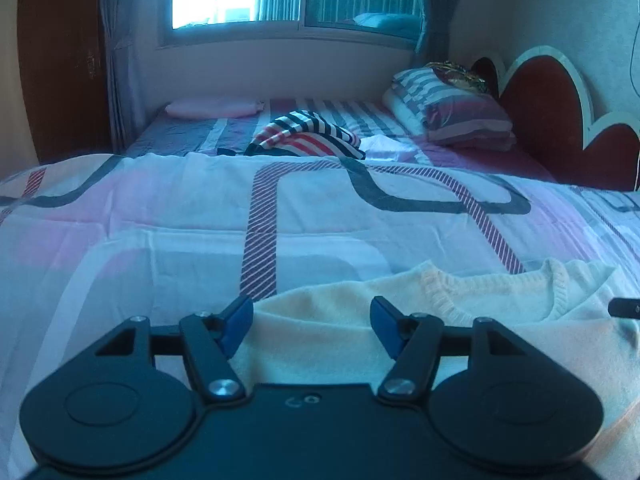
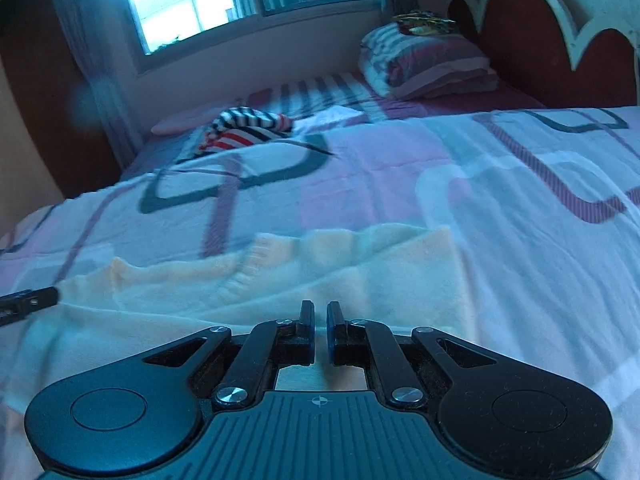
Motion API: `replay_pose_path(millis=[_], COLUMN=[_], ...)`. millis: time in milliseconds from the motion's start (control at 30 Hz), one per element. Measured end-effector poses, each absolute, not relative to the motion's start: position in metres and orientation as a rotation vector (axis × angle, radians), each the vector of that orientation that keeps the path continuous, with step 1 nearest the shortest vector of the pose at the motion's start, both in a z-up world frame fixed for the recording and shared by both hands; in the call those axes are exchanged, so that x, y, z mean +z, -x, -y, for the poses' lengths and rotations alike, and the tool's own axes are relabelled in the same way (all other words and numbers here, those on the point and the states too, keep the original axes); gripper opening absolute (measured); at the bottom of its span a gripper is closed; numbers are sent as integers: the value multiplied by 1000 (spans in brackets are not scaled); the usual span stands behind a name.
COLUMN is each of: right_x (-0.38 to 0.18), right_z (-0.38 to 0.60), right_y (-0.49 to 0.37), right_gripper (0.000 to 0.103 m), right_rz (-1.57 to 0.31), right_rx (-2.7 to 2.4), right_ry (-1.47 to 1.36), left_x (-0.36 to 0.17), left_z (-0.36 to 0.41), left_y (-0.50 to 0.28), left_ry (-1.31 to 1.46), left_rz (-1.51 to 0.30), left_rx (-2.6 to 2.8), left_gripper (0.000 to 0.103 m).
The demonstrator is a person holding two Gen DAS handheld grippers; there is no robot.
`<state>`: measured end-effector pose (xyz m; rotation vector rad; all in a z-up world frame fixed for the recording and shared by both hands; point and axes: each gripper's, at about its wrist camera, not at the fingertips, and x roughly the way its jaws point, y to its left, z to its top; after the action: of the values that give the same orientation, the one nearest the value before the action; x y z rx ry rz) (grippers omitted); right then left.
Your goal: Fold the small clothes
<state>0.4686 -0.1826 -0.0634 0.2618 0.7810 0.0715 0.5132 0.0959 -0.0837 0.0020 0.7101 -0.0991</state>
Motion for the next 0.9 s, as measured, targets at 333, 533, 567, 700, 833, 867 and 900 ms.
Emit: replay_pose_path(millis=[333, 533, 567, 700, 833, 867, 900], right_x=[-67, -64, -66, -69, -64, -63, -62], right_z=[123, 107, 106, 122, 178, 191, 203], right_y=[-482, -480, -480, -475, -461, -456, -452], right_gripper=[6, 6, 6, 5, 5, 5, 5], right_rz=[-833, -832, -843, -877, -903, -905, -906], right_rx=[199, 278, 280, 234, 70, 46, 39], right_ry=[-164, -169, -166, -137, -140, -146, -168], left_x=[-73, -84, -88, -92, -88, -86, -86], left_z=[-77, -18, -10, -10, -45, -56, -63], left_y=[-499, -483, -481, -474, -466, -464, -461], left_ry=[-30, -1, -19, -89, -123, -106, -80], left_rz=[-733, -774, -783, -790, -810, -821, -832], left_rx=[-82, -212, -220, -193, -91, -77, -74], left_gripper=[66, 66, 66, 68, 69, 69, 69])
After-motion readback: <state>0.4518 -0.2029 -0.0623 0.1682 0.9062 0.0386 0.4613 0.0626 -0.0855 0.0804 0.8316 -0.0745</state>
